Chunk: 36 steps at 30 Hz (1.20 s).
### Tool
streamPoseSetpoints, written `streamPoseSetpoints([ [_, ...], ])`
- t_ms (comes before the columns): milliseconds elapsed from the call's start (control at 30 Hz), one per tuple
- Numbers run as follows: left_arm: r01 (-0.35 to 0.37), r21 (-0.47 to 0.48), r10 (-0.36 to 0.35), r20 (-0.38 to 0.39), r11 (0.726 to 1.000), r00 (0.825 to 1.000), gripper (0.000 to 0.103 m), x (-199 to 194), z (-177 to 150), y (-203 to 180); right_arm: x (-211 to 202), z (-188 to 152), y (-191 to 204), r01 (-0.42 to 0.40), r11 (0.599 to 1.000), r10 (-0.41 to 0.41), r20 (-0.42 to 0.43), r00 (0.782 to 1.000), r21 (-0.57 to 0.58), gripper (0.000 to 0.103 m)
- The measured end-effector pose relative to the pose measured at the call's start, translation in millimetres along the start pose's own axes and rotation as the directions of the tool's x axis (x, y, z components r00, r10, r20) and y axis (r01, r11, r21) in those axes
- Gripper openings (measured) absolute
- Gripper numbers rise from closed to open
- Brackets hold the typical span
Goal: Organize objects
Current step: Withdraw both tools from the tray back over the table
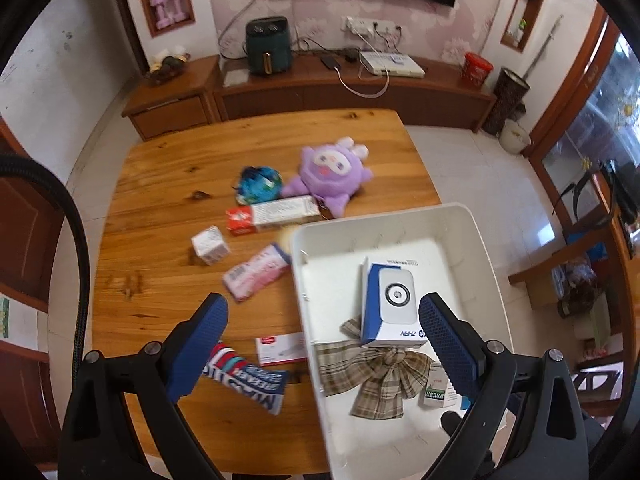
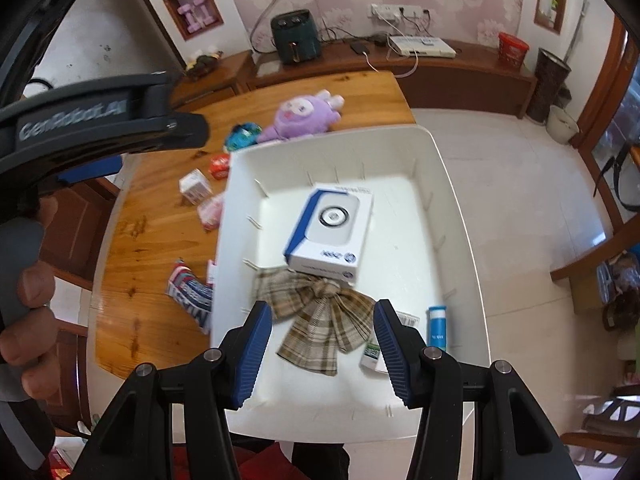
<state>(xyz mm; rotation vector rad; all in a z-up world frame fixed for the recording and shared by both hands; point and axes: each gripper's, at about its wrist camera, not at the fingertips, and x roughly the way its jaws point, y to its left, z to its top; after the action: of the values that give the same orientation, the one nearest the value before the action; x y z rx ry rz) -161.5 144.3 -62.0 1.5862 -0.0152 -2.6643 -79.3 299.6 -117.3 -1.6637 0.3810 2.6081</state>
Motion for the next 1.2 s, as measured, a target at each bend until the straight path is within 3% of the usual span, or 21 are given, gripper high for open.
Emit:
streamPoseSetpoints([
  [333, -0.021, 0.004, 0.021, 0.049, 1.0, 0.999, 0.097, -38.4, 6.6, 41.9, -24.0, 11.2, 32.3, -0.032, 0.998, 0.034, 0.046, 0.998, -0.051, 0.054],
  [767, -0.019, 0.103, 0.009, 0.1, 0.995, 0.995, 0.097, -64.1, 22.4, 104.2, -37.0, 20.2, 111.6, -0.074, 0.988, 0.087, 0.092, 0.992, -0.138, 0.058],
  [933, -0.001, 0.167, -0.018, 0.108, 0.986, 0.994, 0.097, -63.2, 34.9, 125.7, -33.4, 23.0, 147.0, -0.07, 0.982, 0.091, 0.114, 0.989, -0.176, 0.065],
  [1200, 0.055, 0.291, -0.084, 0.088, 0.955, 0.993, 0.097, -37.7, 53.9, 149.1, -4.1, 24.9, 185.8, -0.051, 0.986, 0.07, 0.118, 0.991, -0.16, 0.065],
])
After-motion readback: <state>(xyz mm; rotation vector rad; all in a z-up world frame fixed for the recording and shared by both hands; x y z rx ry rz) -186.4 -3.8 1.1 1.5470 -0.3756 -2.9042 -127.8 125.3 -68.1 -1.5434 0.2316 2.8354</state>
